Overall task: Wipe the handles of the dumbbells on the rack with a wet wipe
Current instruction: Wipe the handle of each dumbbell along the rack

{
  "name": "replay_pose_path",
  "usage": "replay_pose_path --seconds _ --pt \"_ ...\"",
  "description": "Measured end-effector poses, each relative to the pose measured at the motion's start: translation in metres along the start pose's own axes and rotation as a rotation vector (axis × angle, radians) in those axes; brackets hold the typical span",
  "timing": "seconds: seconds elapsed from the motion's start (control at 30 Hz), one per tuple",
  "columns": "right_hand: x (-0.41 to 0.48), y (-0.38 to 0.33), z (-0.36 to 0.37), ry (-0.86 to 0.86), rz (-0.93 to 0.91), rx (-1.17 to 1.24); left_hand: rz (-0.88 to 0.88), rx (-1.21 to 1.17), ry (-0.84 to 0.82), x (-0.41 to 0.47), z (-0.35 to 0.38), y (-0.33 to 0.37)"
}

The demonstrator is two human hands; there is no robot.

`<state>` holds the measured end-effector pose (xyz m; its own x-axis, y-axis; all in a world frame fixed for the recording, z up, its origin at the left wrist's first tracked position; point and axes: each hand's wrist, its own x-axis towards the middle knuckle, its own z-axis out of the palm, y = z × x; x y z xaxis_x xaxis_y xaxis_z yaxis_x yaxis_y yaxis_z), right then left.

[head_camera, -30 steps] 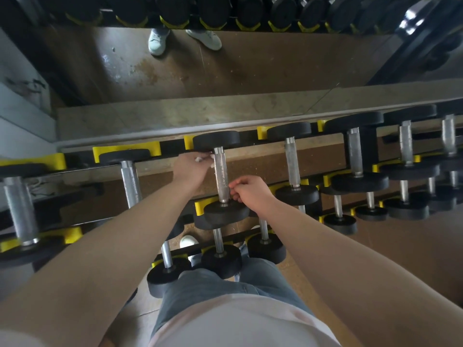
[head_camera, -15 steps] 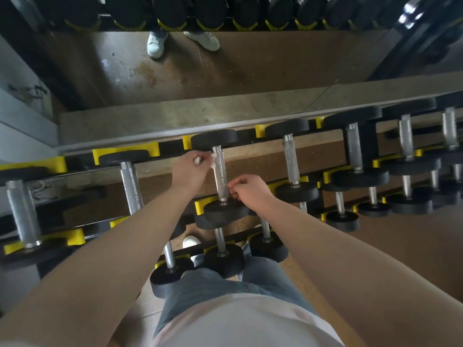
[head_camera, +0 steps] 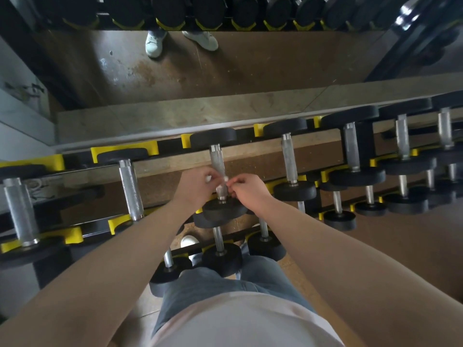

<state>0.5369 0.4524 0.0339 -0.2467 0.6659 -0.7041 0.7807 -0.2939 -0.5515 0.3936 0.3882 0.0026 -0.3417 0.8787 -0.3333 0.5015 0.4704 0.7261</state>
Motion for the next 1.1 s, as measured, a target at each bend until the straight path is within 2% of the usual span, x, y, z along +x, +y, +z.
replay_pose_path --seconds 0.1,0.17,0.23,0.33,0.43,0.5,0.6,0.7,0.77,0.87,0.97,1.1 --pt "0.002 -0.002 0.001 -0.008 0.022 0.006 -0.047 -0.153 0.118 0.018 -0.006 0.008" --pt "0.001 -0.002 0.001 -0.005 0.019 0.004 -0.056 -0.157 0.136 0.022 -0.006 0.009" --pt "0.0 -0.001 0.0 0.0 0.014 0.012 0.005 -0.1 0.091 0.015 -0.003 0.007" --pt "-0.001 0.001 -0.001 0.005 0.003 0.016 0.158 0.113 -0.034 -0.005 0.005 0.0" --pt "0.001 0.001 -0.002 0.024 0.003 0.013 0.209 0.267 -0.145 -0.012 0.009 -0.004" --pt "0.001 0.002 -0.002 0.027 0.02 0.045 0.23 0.279 -0.154 -0.007 0.005 -0.003" --pt "0.001 0.002 -0.003 0.032 0.046 0.11 0.226 0.216 -0.019 0.013 -0.006 0.003" --pt "-0.001 0.003 -0.003 0.027 0.029 0.108 0.148 0.126 0.1 0.032 -0.018 0.008" --pt "-0.002 0.002 -0.003 0.022 0.015 0.092 0.188 0.152 0.058 0.029 -0.021 0.009" --pt "-0.003 0.002 -0.005 0.018 0.016 0.089 0.269 0.282 -0.155 0.013 -0.015 0.005" --pt "-0.005 0.002 -0.006 0.015 0.013 0.097 0.175 0.339 -0.331 -0.003 -0.008 -0.004" --pt "-0.006 0.001 -0.005 0.023 -0.005 0.088 0.089 0.278 -0.271 -0.012 -0.004 -0.005"
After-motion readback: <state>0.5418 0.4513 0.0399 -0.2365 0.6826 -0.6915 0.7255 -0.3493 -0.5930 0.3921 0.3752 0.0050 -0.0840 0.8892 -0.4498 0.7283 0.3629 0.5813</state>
